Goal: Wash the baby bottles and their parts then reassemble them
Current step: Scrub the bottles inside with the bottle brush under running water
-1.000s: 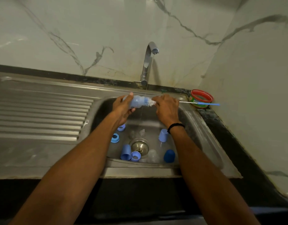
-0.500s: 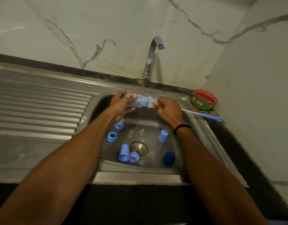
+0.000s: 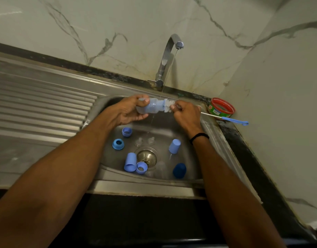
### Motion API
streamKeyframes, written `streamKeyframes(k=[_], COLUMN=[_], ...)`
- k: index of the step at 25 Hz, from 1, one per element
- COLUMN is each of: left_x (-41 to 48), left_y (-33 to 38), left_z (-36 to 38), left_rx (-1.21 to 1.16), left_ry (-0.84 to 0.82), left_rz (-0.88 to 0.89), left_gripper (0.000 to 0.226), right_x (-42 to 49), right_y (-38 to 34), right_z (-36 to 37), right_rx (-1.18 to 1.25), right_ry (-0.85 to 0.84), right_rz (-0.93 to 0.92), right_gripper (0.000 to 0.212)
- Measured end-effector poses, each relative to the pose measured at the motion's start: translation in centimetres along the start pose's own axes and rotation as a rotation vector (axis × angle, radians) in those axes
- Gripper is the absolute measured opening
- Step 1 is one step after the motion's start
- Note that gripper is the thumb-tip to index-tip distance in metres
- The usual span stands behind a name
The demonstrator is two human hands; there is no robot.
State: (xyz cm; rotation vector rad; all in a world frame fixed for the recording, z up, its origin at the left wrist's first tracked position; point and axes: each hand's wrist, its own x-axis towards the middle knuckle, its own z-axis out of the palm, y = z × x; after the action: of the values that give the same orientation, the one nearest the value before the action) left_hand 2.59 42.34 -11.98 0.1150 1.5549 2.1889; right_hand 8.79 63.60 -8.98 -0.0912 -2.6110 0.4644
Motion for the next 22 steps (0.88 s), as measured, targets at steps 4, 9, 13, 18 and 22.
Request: streamKeyframes(k=[4, 9, 13, 18, 22], left_x=[-0.1, 0.1, 0.0, 0.2, 0.6], left_y=[-0.7, -0.4, -0.7, -0.5, -0.5], left_z=[0.3, -0.3, 0.0, -0.1, 0.0], left_rx=[0.13, 0.095, 0.093, 0.009, 0.007], left_ry=[0.065, -0.02, 0.159, 0.153, 0.199], left_rz=[-0.055, 0.014, -0.04, 0.046, 0.101], left_gripper=[0.051, 0.04, 0.046, 0.038, 0.029], right_x=[-0.1, 0.1, 0.0, -0.3, -0.2], right_y=[-0.7, -0.2, -1.7, -1.0, -1.8], right_z=[0.2, -0.5, -0.5, -0.2, -0.4], right_rx=[-0.157, -0.021, -0.105, -0.13, -0.008], right_ry=[0.054, -0.086, -0.046, -0.102, -0.189], right_rz=[-0.076, 0.079, -0.079, -0.025, 0.1], right_gripper=[0.017, 0.021, 0.019, 0.016, 0.037])
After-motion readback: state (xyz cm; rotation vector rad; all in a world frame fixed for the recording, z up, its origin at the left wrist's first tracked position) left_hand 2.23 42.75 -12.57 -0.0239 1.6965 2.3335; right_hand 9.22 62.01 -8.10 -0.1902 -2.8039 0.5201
